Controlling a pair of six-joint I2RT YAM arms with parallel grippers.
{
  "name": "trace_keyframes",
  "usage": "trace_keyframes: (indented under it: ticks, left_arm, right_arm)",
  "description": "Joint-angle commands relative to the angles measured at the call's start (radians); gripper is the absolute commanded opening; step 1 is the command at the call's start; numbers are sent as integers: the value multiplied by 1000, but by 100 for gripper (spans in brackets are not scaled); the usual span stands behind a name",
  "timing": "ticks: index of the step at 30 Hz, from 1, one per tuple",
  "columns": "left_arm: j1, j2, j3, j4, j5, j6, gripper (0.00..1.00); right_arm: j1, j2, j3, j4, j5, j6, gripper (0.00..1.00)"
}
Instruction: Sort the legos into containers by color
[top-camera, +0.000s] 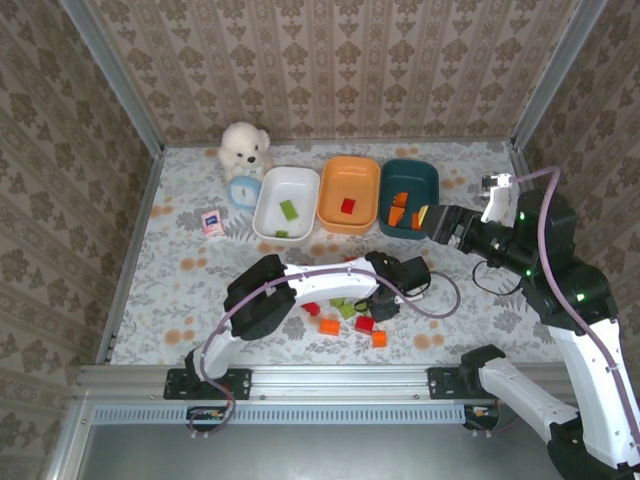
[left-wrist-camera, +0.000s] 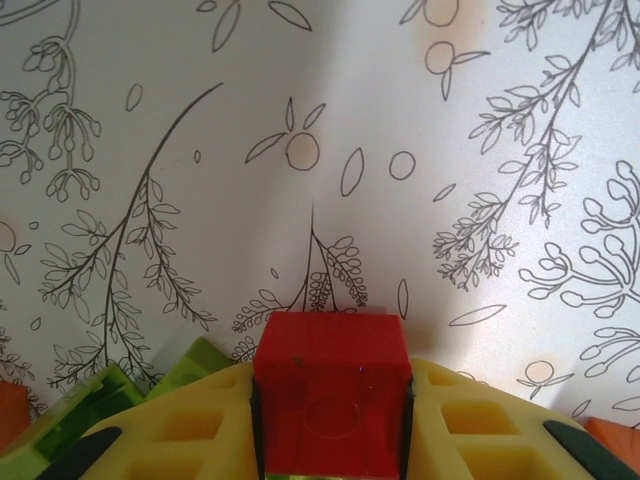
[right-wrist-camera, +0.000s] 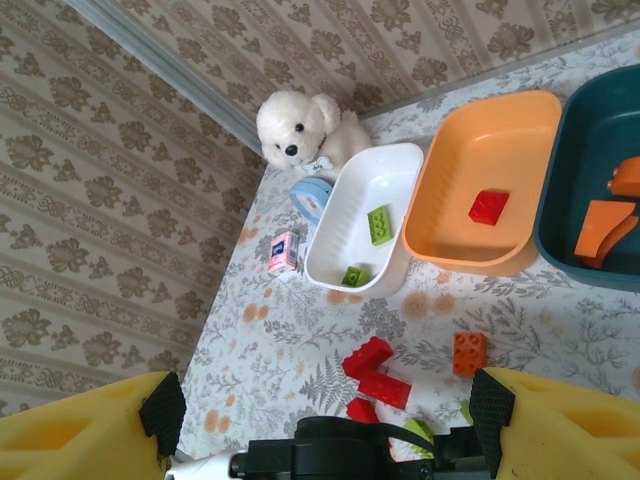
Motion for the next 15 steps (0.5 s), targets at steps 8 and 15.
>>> trace_keyframes:
  ticks: [8, 15]
  left_arm:
    - [236, -172, 104, -34, 46, -240, 28]
    - [418, -131, 215, -54, 70, -273, 28]
  right_arm:
    - [-4, 3, 65, 113, -50, 39, 78]
    - [-5, 43, 28, 179, -82, 66, 78]
